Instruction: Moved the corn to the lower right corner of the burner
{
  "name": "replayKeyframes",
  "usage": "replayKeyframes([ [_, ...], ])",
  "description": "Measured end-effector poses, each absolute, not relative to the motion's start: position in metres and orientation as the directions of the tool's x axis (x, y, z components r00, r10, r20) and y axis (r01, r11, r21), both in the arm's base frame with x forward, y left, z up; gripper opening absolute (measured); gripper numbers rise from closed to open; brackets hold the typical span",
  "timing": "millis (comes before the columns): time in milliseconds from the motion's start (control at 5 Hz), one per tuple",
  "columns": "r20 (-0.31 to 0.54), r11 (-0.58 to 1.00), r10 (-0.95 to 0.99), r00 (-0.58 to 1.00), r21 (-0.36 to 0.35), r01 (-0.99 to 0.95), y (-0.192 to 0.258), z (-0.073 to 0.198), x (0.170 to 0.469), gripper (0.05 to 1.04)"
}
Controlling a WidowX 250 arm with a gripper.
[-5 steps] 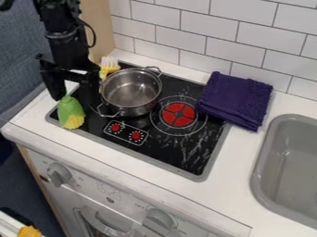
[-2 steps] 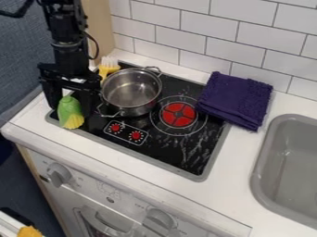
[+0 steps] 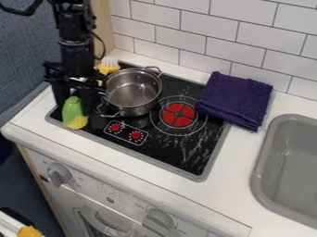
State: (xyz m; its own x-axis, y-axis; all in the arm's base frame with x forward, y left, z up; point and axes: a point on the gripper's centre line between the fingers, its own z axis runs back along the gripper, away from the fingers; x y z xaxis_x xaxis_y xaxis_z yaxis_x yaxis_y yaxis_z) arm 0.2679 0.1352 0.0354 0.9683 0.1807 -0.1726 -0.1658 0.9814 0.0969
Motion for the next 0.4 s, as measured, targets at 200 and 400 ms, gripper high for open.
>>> replayKeyframes([
  [200,-0.029,0.977,0.185,0.982,0.111,-0.180,0.112,0.077,0.278,0.646],
  [400,-0.004,0.989,0.138,0.990,0.054,-0.138,0.067,0.101,0.292,0.645],
])
